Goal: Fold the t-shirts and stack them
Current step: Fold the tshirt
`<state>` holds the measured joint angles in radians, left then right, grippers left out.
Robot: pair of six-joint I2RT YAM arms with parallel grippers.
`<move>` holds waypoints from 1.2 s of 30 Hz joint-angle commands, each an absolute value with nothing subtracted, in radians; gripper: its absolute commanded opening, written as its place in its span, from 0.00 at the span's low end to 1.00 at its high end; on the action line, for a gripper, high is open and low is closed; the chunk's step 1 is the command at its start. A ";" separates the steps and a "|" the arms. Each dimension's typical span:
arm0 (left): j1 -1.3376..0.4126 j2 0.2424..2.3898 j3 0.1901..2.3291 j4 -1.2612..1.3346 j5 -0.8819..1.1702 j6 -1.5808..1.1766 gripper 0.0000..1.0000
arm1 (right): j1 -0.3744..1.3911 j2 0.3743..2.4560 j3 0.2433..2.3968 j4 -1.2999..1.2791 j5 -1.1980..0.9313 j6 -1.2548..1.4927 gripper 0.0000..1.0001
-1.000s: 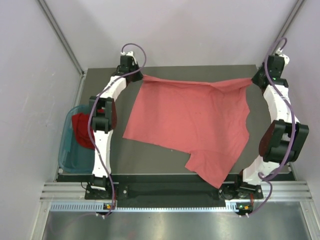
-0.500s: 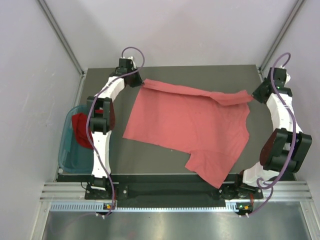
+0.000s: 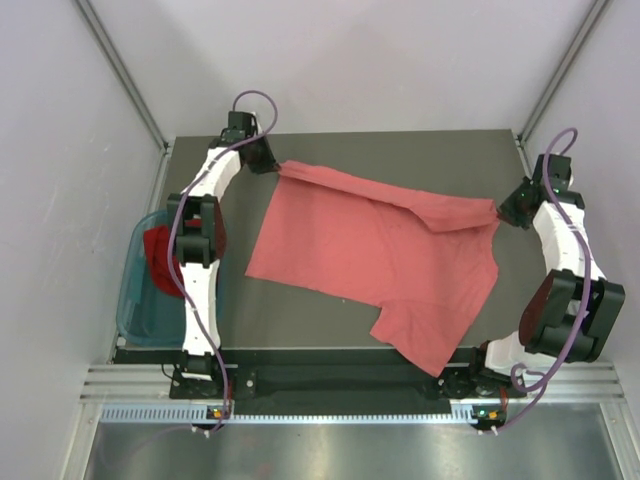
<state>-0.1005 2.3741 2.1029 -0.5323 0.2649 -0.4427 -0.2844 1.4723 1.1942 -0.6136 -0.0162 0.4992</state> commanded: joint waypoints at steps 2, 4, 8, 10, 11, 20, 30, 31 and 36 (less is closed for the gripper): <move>-0.091 2.413 2.175 -0.589 0.278 -0.439 0.00 | -0.293 1.430 1.174 -0.620 -0.057 0.522 0.00; -0.091 2.428 2.177 -0.597 0.294 -0.440 0.00 | -0.295 1.431 1.166 -0.621 -0.061 0.525 0.00; -0.091 2.434 2.160 -0.604 0.302 -0.440 0.00 | -0.295 1.446 1.147 -0.620 -0.058 0.526 0.00; -0.091 2.428 2.157 -0.611 0.296 -0.437 0.00 | -0.295 1.450 1.141 -0.614 -0.058 0.526 0.00; -0.091 2.424 2.145 -0.611 0.285 -0.436 0.00 | -0.295 1.454 1.135 -0.611 -0.057 0.525 0.00; -0.087 2.390 2.083 -0.630 0.247 -0.425 0.00 | -0.295 1.485 1.117 -0.618 -0.034 0.499 0.00; -0.083 2.430 2.117 -0.681 0.235 -0.425 0.00 | -0.295 1.503 1.095 -0.641 -0.023 0.479 0.02; -0.083 2.430 2.115 -0.683 0.233 -0.423 0.00 | -0.295 1.506 1.094 -0.647 -0.018 0.476 0.06; -0.083 2.413 2.120 -0.703 0.187 -0.413 0.24 | -0.295 1.511 1.077 -0.718 -0.029 0.456 0.10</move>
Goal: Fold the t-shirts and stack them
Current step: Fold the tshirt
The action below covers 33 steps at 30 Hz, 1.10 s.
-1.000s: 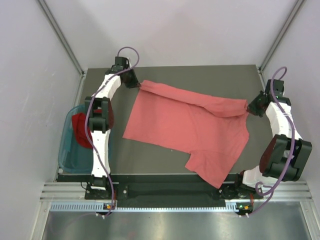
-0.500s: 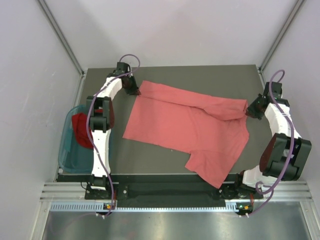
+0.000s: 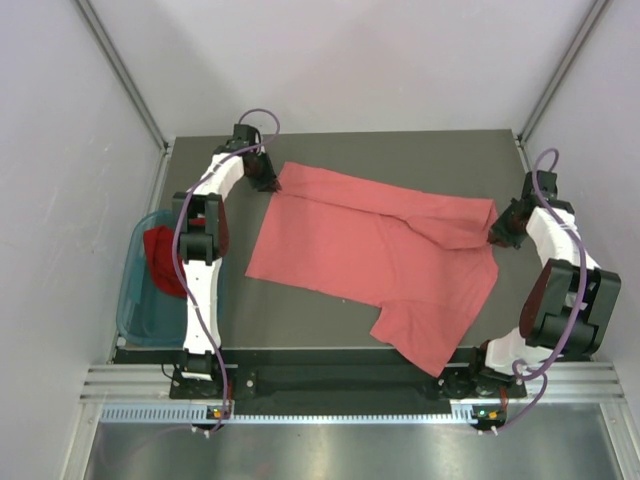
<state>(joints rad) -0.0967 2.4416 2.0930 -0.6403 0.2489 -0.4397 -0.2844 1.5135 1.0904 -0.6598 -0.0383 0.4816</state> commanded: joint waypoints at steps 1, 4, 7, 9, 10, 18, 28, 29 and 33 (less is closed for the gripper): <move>-0.083 2.401 2.129 -0.706 0.183 -0.410 0.28 | -0.295 1.499 1.065 -0.724 -0.055 0.448 0.17; -0.081 2.372 2.151 -0.704 0.163 -0.405 0.38 | -0.296 1.467 1.051 -0.720 -0.075 0.439 0.28; -0.083 2.342 2.158 -0.695 0.150 -0.408 0.45 | -0.313 1.476 1.074 -0.695 -0.095 0.431 0.31; -0.083 2.326 2.163 -0.690 0.149 -0.419 0.46 | -0.325 1.488 1.091 -0.664 -0.126 0.439 0.38; -0.083 2.322 2.161 -0.671 0.155 -0.422 0.46 | -0.336 1.509 1.106 -0.603 -0.136 0.440 0.39; -0.091 2.312 2.068 -0.428 0.357 -0.552 0.39 | -0.339 1.718 1.299 -0.431 -0.159 0.448 0.42; -0.107 2.411 2.105 -0.293 0.488 -0.660 0.36 | -0.339 1.929 1.448 -0.339 -0.199 0.468 0.41; -0.107 2.417 2.111 -0.293 0.486 -0.663 0.35 | -0.339 1.942 1.457 -0.337 -0.201 0.471 0.41; -0.107 2.456 2.141 -0.295 0.483 -0.672 0.35 | -0.339 1.989 1.489 -0.327 -0.193 0.477 0.35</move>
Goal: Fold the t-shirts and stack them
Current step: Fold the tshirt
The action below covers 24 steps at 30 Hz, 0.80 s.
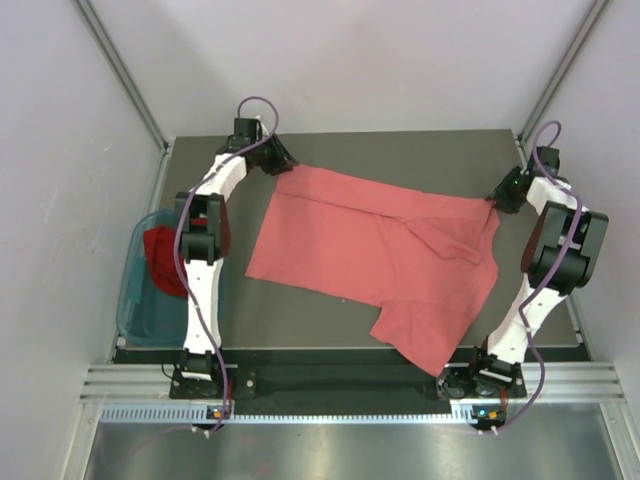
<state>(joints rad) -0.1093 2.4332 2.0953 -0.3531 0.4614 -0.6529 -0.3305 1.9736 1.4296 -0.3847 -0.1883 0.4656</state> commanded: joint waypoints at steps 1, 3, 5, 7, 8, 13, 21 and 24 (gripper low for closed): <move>-0.109 2.462 2.143 -0.296 0.480 -0.673 0.34 | -0.339 2.011 1.505 -0.325 -0.193 0.479 0.34; -0.107 2.476 2.145 -0.296 0.476 -0.683 0.34 | -0.339 2.034 1.519 -0.324 -0.199 0.480 0.32; -0.107 2.491 2.145 -0.296 0.476 -0.696 0.34 | -0.339 2.063 1.535 -0.322 -0.195 0.486 0.30; -0.107 2.500 2.145 -0.296 0.476 -0.704 0.33 | -0.339 2.083 1.549 -0.327 -0.175 0.494 0.20; -0.107 2.508 2.143 -0.298 0.474 -0.706 0.33 | -0.341 2.088 1.554 -0.324 -0.169 0.497 0.18; -0.107 2.530 2.146 -0.328 0.442 -0.698 0.32 | -0.345 2.123 1.600 -0.318 -0.106 0.491 0.00; -0.107 2.545 2.151 -0.368 0.431 -0.672 0.33 | -0.347 2.230 1.793 -0.337 -0.098 0.430 0.00; -0.107 2.536 2.155 -0.387 0.436 -0.663 0.34 | -0.347 2.255 1.822 -0.374 -0.109 0.434 0.06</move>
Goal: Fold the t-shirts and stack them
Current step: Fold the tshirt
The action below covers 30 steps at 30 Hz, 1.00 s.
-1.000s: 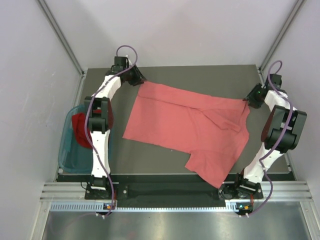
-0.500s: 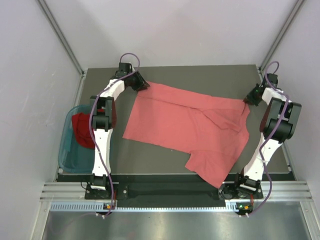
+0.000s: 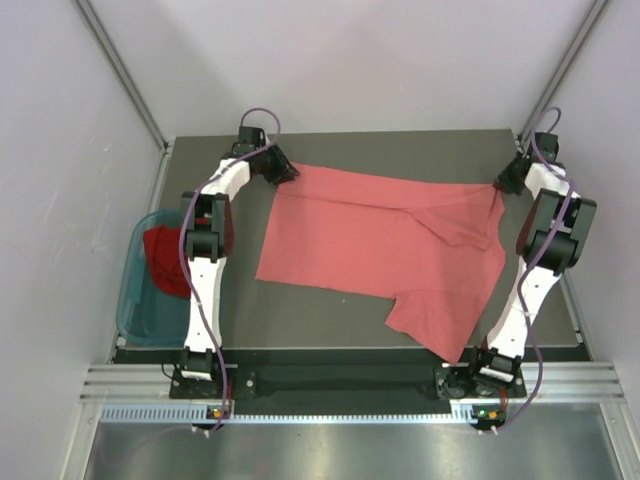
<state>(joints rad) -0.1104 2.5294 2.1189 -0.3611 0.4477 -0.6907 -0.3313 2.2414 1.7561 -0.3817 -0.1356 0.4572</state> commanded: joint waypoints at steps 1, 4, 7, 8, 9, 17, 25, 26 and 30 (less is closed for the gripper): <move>-0.107 2.531 2.157 -0.391 0.437 -0.660 0.35 | -0.347 2.252 1.819 -0.377 -0.112 0.436 0.11; -0.107 2.497 2.158 -0.411 0.436 -0.653 0.37 | -0.347 2.229 1.825 -0.409 -0.129 0.440 0.25; -0.107 2.442 2.158 -0.437 0.427 -0.640 0.41 | -0.348 2.198 1.880 -0.552 -0.088 0.422 0.39; -0.107 2.413 2.158 -0.461 0.423 -0.629 0.42 | -0.347 2.188 1.893 -0.622 -0.068 0.414 0.43; -0.107 2.398 2.158 -0.477 0.417 -0.621 0.42 | -0.348 2.157 1.907 -0.662 -0.023 0.393 0.49; -0.124 2.142 1.955 -0.598 0.324 -0.528 0.43 | -0.348 1.892 1.748 -0.819 0.071 0.316 0.60; -0.193 1.841 1.562 -0.565 0.345 -0.511 0.43 | -0.315 1.594 1.346 -0.689 -0.169 0.370 0.49; -0.199 1.824 1.504 -0.551 0.359 -0.515 0.43 | -0.299 1.588 1.319 -0.674 -0.182 0.374 0.47; -0.253 1.760 1.413 -0.557 0.368 -0.509 0.42 | -0.151 1.554 1.191 -0.635 -0.160 0.347 0.50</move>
